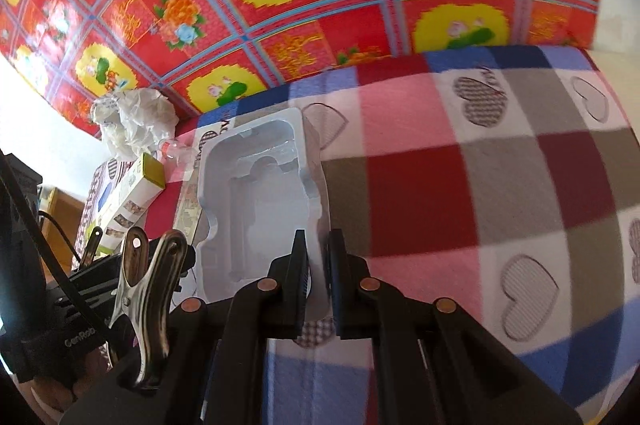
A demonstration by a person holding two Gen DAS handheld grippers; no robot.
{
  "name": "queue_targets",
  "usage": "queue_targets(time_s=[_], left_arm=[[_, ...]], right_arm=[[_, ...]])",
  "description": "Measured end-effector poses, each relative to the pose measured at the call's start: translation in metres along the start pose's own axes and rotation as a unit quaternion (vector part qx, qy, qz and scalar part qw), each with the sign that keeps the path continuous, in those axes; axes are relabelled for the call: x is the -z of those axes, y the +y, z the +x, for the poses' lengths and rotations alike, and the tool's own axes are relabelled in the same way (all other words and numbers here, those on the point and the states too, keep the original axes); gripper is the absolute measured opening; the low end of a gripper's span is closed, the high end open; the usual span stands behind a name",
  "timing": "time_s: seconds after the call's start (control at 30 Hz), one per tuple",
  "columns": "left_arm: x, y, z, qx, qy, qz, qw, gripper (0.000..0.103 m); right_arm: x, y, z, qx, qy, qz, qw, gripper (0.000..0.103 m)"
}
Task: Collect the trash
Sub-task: 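Lift the tube and white tray off the bed and carry them toward the bucket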
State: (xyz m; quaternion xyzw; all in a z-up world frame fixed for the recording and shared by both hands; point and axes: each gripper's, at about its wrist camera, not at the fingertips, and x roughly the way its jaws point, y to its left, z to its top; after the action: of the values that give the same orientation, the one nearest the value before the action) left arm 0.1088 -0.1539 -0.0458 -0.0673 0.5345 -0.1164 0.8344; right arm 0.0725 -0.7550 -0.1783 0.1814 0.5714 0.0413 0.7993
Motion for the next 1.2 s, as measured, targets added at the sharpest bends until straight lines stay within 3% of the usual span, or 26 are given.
queue_targets(time_s=[0.77, 1.2], left_arm=[[0.033, -0.131, -0.008, 0.031, 0.005, 0.065, 0.9974, 0.038], [0.07, -0.218, -0.011, 0.05, 0.013, 0.105, 0.9931, 0.038]], right_arm=[[0.068, -0.098, -0.106, 0.021, -0.051, 0.073, 0.996, 0.011], [0.108, -0.165, -0.168, 0.032, -0.087, 0.112, 0.989, 0.011]])
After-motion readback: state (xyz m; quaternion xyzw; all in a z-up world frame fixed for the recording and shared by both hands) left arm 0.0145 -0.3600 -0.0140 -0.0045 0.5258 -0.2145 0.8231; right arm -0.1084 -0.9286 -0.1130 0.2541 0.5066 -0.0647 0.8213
